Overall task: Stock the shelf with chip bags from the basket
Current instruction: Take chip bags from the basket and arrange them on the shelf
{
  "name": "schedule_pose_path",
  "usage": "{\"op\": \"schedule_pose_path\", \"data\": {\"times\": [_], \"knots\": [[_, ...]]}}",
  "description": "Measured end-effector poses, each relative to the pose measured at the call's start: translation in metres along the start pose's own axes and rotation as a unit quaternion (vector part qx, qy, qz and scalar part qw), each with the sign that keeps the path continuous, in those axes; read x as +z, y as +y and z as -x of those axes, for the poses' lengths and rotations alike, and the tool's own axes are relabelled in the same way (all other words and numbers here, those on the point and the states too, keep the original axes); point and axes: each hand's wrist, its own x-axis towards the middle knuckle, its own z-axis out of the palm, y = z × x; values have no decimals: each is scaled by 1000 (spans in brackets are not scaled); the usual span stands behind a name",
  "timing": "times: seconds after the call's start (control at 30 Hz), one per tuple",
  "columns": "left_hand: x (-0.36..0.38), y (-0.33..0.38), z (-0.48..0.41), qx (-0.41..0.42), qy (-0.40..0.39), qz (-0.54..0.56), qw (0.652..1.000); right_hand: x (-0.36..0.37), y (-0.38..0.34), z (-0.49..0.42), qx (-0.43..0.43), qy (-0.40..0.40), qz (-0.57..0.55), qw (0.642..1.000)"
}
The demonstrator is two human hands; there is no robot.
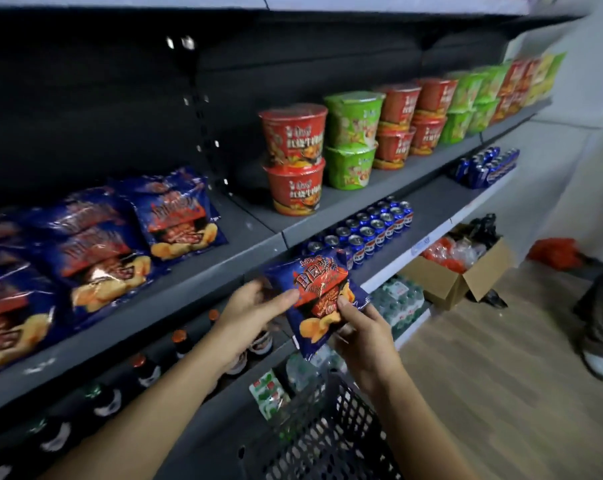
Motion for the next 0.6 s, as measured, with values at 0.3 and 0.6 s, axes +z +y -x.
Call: {"op": "schedule_pose_path", "data": {"times": [0.3, 0.6], "knots": [[-49, 32, 22, 23, 90, 14, 996, 85, -21, -9, 19, -117, 64, 991], [-105, 49, 26, 41, 90, -29, 995, 133, -38, -32, -34, -231, 204, 951]]}}
